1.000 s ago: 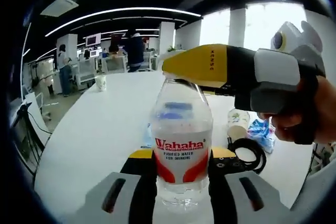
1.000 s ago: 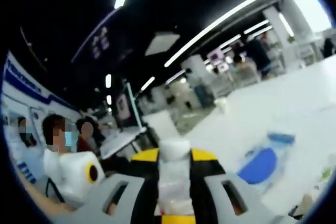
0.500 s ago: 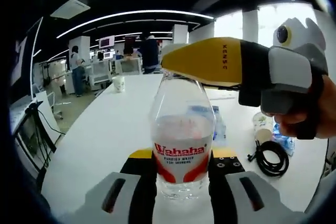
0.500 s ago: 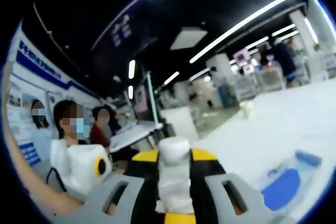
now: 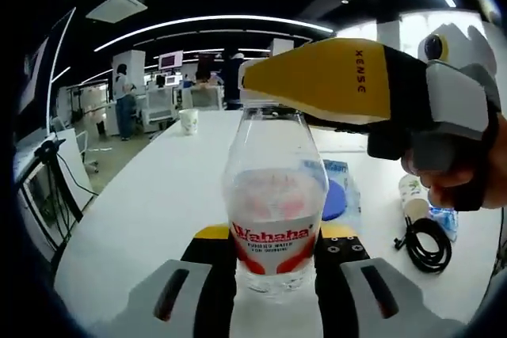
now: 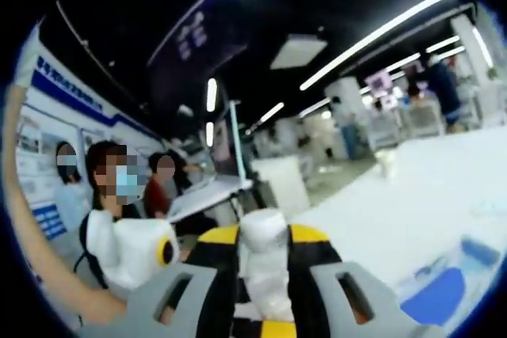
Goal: Arrange the tabletop items into an orderly group along one side of the table until the central work area is clear of visible clutter.
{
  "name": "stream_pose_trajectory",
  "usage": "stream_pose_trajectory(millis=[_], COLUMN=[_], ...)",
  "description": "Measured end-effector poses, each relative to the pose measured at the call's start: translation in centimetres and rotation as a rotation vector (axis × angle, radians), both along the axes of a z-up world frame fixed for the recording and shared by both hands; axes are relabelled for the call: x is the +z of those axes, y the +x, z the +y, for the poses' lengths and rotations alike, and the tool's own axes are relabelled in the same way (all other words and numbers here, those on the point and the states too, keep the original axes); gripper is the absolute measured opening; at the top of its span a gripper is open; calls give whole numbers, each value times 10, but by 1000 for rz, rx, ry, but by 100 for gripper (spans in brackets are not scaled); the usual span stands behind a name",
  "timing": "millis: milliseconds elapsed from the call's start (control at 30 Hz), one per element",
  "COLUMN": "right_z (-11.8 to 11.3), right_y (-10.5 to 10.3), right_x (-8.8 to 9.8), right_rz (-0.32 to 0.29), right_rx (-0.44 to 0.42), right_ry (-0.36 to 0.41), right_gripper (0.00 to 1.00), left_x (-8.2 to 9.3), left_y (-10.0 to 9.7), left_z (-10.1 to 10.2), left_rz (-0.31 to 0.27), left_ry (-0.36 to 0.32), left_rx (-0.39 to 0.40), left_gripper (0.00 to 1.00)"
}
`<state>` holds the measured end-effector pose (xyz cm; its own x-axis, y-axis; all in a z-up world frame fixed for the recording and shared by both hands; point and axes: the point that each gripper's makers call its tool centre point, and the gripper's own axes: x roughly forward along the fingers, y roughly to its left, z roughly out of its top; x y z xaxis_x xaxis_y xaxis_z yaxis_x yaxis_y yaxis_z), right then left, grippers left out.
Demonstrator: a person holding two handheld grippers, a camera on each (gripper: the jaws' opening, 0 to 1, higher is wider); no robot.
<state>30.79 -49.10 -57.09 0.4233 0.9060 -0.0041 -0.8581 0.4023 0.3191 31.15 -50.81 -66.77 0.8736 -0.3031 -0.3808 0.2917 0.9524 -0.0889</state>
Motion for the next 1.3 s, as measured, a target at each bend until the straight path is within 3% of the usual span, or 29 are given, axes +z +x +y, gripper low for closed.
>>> stream_pose_trajectory(millis=[700,1300], right_z=[-1,-17], right_y=[24,55], right_x=[-8,-7], right_rz=[20,21], right_rx=[-14,-76], right_ry=[20,33], right_gripper=[19,19], left_x=[-7,-6], left_y=[26,55], left_z=[4,-11], left_rz=[-30,-54], left_ry=[36,30], left_rx=[9,-13], left_gripper=[36,37])
